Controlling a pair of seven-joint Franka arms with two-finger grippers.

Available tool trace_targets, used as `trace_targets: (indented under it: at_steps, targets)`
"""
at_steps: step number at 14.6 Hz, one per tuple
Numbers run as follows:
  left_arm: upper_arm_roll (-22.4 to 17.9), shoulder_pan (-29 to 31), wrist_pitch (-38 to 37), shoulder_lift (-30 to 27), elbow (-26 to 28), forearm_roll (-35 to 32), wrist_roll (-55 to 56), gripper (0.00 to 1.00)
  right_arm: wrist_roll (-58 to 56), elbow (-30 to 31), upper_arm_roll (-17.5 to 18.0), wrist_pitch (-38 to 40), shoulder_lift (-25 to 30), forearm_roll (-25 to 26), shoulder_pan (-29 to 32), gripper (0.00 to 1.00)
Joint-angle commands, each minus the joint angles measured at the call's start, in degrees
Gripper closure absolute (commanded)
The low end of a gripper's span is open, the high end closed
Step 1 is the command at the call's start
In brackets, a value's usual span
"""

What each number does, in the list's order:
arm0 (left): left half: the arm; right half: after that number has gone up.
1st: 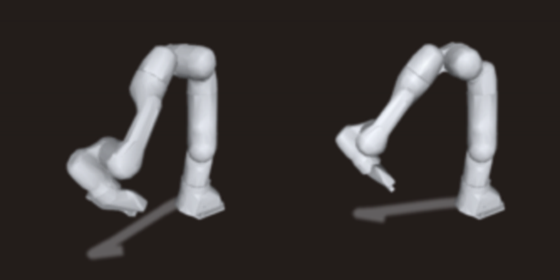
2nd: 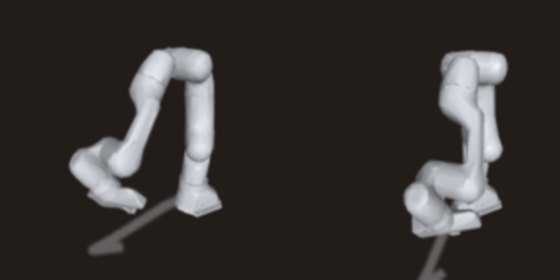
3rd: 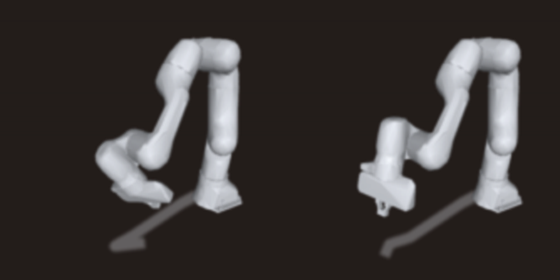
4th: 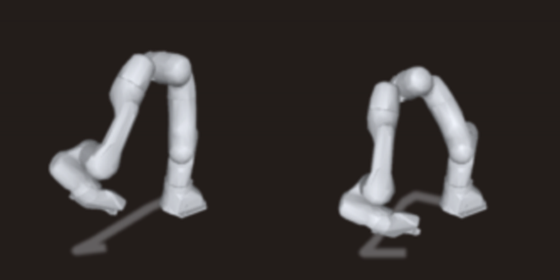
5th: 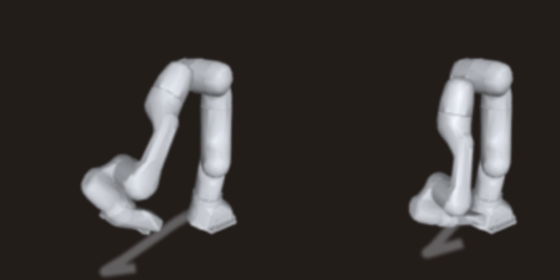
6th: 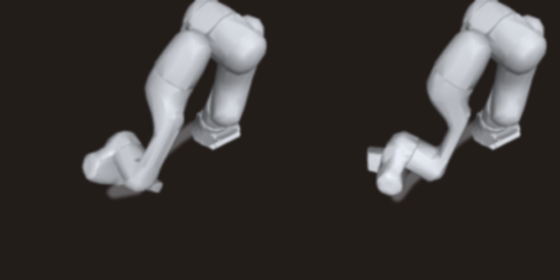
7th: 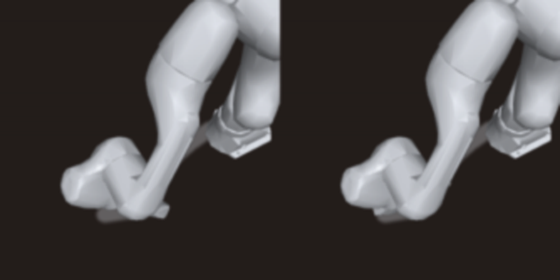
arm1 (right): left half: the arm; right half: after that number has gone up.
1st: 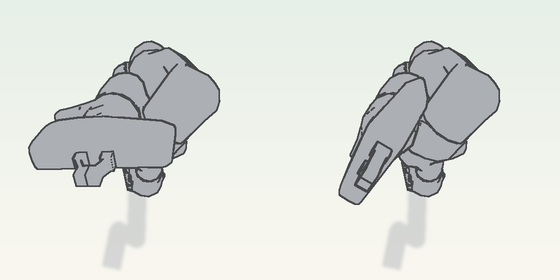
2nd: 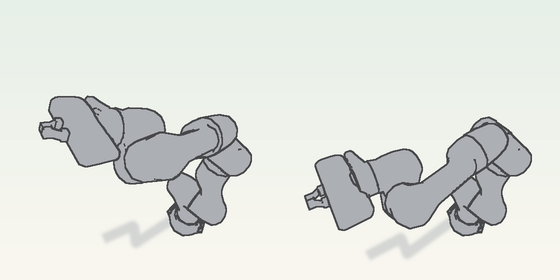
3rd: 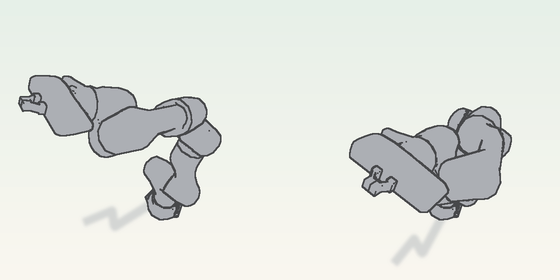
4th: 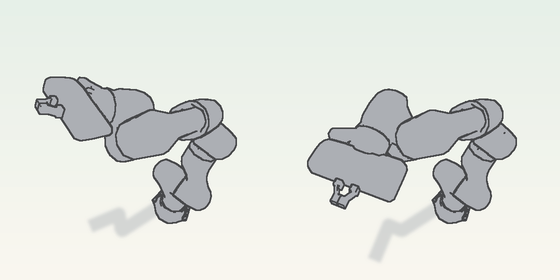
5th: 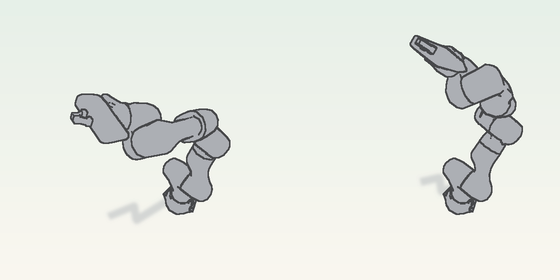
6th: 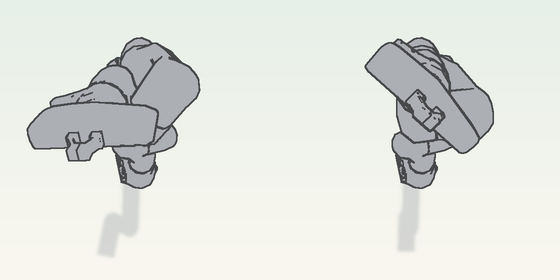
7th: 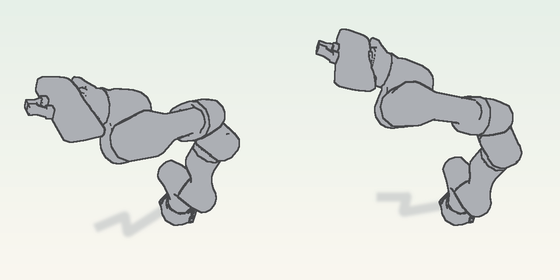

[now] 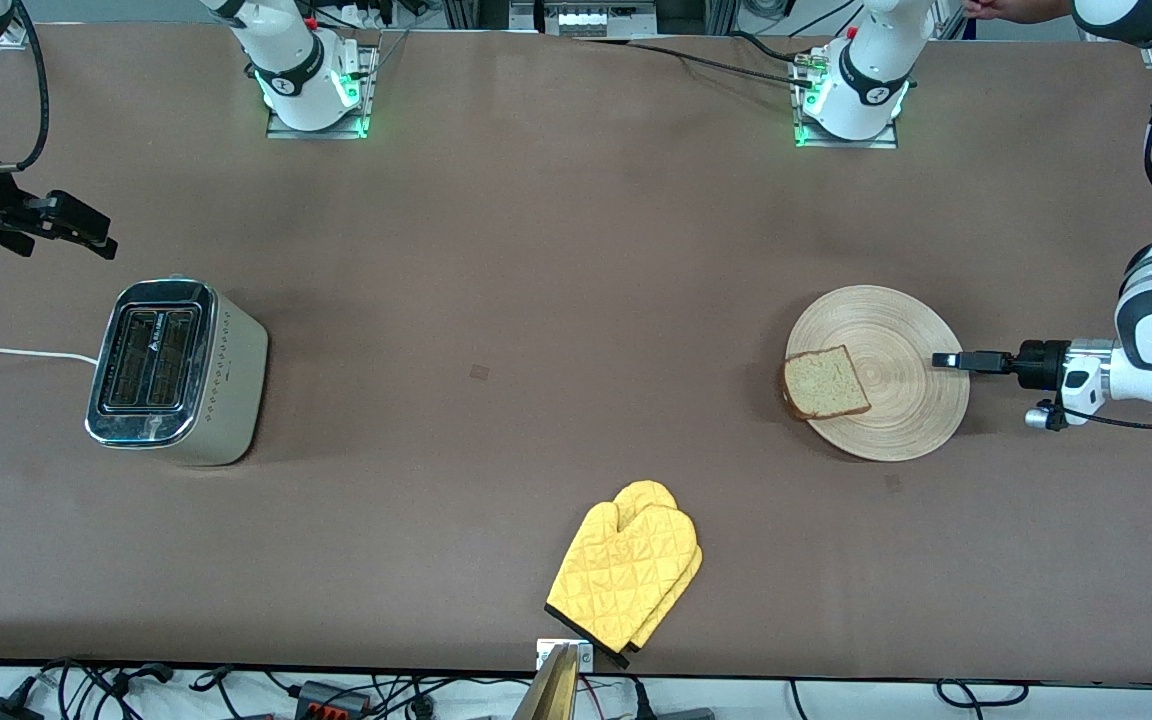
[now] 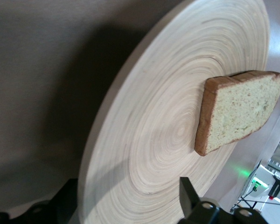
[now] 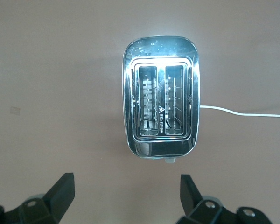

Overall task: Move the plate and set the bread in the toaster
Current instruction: 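Reach the left gripper to the rim of the wooden plate, then push the plate toward the toaster with the left gripper while the right gripper reaches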

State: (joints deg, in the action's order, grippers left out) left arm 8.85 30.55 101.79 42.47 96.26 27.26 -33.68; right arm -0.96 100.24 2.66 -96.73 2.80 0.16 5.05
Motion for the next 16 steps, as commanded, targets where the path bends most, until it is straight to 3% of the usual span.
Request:
trace_targets:
  at_steps: [1, 4, 8, 14, 16]
  targets:
    - [0.12, -0.23, 0.78, -0.55, 0.60, 1.57, -4.37, 0.43, -0.97, 1.27, 0.15, -0.21, 1.51, 0.11, 0.31, 0.00]
    - [0.12, -0.23, -0.19, -0.55, 0.16, 1.66, -4.29, 0.76, -0.88, 1.27, 0.06, -0.65, 1.51, 0.11, 0.22, 0.00]
    - [0.20, -0.31, -2.73, -0.46, -0.28, 3.84, -4.29, 0.99, -0.88, 1.36, 0.15, -0.47, 1.33, 0.02, 0.22, 0.00]
    - [3.01, -1.10, -7.39, -0.20, -0.55, 8.50, -4.20, 0.99, -0.88, 1.36, 0.15, -0.30, 0.80, 0.02, 0.22, 0.00]
    - [3.72, -2.85, -10.19, 1.37, -3.69, 10.88, -4.11, 0.99, -0.88, 1.36, 0.24, -0.82, -1.12, -0.24, 0.22, 0.00]
